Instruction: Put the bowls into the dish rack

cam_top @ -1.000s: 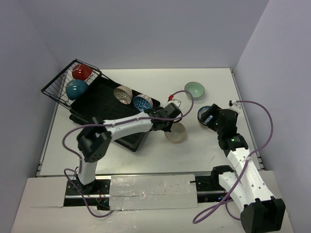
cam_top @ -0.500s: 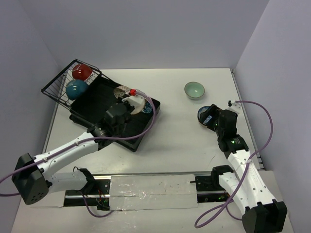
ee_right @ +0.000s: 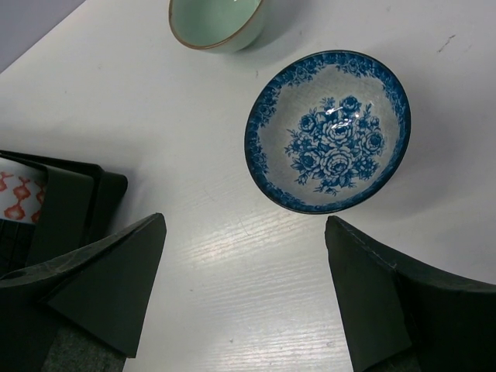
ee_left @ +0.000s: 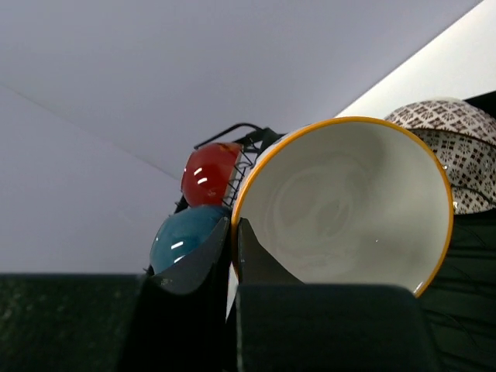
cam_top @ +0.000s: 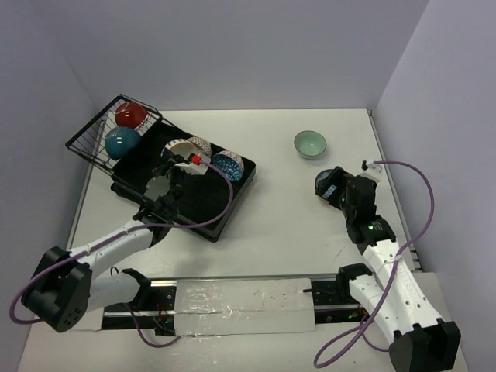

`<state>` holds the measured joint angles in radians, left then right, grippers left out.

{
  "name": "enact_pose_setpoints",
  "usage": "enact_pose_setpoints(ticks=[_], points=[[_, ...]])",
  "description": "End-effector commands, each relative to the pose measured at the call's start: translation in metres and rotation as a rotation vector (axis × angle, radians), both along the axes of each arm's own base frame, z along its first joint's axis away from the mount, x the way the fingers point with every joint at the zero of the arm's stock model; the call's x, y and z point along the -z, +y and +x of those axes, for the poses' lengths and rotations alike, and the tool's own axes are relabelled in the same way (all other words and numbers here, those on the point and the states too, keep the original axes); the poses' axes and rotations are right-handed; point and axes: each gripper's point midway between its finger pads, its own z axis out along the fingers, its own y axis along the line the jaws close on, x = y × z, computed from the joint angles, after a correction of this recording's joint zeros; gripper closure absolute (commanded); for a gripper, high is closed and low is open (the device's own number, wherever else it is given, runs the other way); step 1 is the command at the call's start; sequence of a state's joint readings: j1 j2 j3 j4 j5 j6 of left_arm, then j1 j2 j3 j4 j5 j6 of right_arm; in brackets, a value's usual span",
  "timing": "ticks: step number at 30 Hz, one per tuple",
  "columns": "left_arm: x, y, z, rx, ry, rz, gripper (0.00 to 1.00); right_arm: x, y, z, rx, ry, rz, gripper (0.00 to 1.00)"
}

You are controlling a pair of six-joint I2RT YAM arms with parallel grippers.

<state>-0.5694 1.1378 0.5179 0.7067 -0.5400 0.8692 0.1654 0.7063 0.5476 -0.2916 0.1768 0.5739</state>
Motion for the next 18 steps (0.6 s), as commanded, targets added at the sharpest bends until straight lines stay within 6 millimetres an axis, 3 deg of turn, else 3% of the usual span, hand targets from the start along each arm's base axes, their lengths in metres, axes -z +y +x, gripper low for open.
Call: enact_pose_setpoints(ticks=[1,3,4,5,9,18], points=[[-0.044,-0.008,0.003,0.046,-0.206,-0.018,0.90,-0.008,-0.002,0.002,0.007,-0.042,-0.023,0.09],[-0.032,-0.011,0.009,0.041,-0.190,0.018,0.94,-0.009,-0.004,0.001,0.016,-0.046,-0.028,0.09],[-0.041,-0.009,0.007,0.034,-0.242,0.013,0.97,-0.008,-0.003,0.001,0.015,-0.044,-0.030,0.09],[-0.036,-0.009,0.008,0.033,-0.238,0.031,1.00,-0.007,-0.003,0.000,0.015,-0.043,-0.033,0.08],[-0.017,-0.008,0.012,0.016,-0.232,0.103,1.00,-0.007,-0.003,-0.002,0.021,-0.046,-0.040,0.08],[-0.005,-0.001,0.013,-0.003,-0.223,0.074,1.00,-0.005,-0.001,-0.002,0.018,-0.047,-0.049,0.07]])
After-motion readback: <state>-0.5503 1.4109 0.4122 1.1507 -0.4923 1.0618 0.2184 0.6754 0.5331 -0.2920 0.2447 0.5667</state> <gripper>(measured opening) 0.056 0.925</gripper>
